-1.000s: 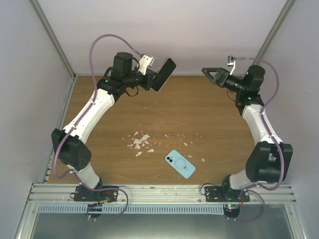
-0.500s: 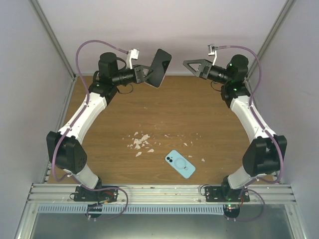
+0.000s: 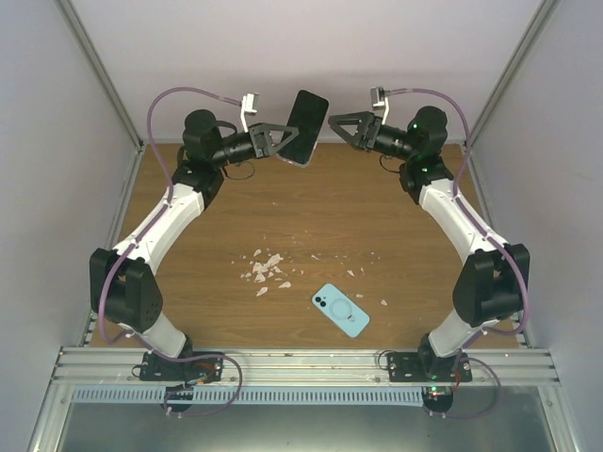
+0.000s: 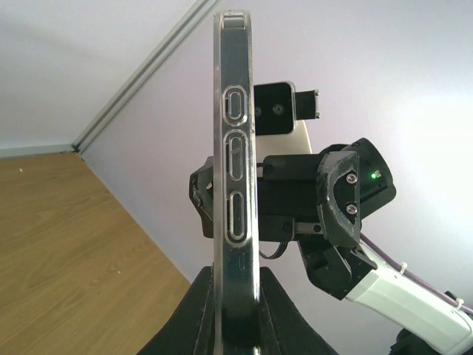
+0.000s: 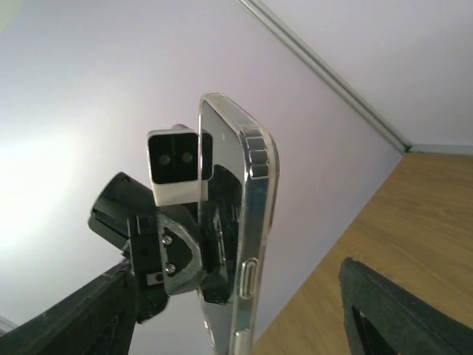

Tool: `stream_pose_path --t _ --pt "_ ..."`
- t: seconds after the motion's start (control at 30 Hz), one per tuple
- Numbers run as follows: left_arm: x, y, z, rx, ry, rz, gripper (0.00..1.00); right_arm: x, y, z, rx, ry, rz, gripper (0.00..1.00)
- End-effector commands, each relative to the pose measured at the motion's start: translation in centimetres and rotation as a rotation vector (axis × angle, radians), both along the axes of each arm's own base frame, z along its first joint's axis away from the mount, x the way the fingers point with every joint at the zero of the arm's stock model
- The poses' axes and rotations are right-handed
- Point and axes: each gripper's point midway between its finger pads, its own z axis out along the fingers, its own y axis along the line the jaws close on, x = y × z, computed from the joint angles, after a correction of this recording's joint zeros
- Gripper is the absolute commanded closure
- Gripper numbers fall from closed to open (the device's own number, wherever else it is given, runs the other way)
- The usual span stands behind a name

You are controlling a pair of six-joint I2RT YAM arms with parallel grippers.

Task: Take the phone out of the phone case
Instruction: Pick up the phone at the center of the board.

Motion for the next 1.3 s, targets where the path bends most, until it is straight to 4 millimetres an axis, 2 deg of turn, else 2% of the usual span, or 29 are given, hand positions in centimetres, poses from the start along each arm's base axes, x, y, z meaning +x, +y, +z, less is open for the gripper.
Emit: stream_pose_path --t 0.0,0.1,0.37,0.67,1.03,1.13,1.2,1.27 --pt "-2.8 0.1 4.7 -0.087 -0.148 -0.034 1.0 -0.5 1.0 1.0 0.039 -0.018 0.026 0.28" --pt "-3.1 0.1 4.7 -0.102 -0.142 -0.041 1.0 -1.0 1.4 0.9 0.056 -0.002 0.049 0.33" --pt "-3.9 -0.2 3.6 -0.119 -0.109 -0.061 1.0 -1.6 2.2 0.4 0.068 0.025 0.07 0.55" --pt "-4.4 -1.0 2.5 -0.117 -0.079 -0.081 1.0 -1.7 2.7 -0.1 0.074 0.049 0.084 0.61" --pt "-4.2 -1.4 1.4 -0.084 -0.066 -0.085 0.99 -2.1 2.5 -0.6 0.076 0.063 0.093 0.87" --pt "-4.3 -1.6 0.6 -0.049 -0.065 -0.097 0.94 -2.2 2.0 -0.5 0.081 0.058 0.089 0.94" --pt "-4.4 -1.6 0.3 -0.019 -0.078 -0.107 0.85 -2.3 1.3 -0.5 0.088 0.05 0.086 0.99" --pt "-4.6 -1.5 0.1 0.011 -0.106 -0.115 0.75 -2.2 0.5 -0.4 0.096 0.04 0.078 0.99"
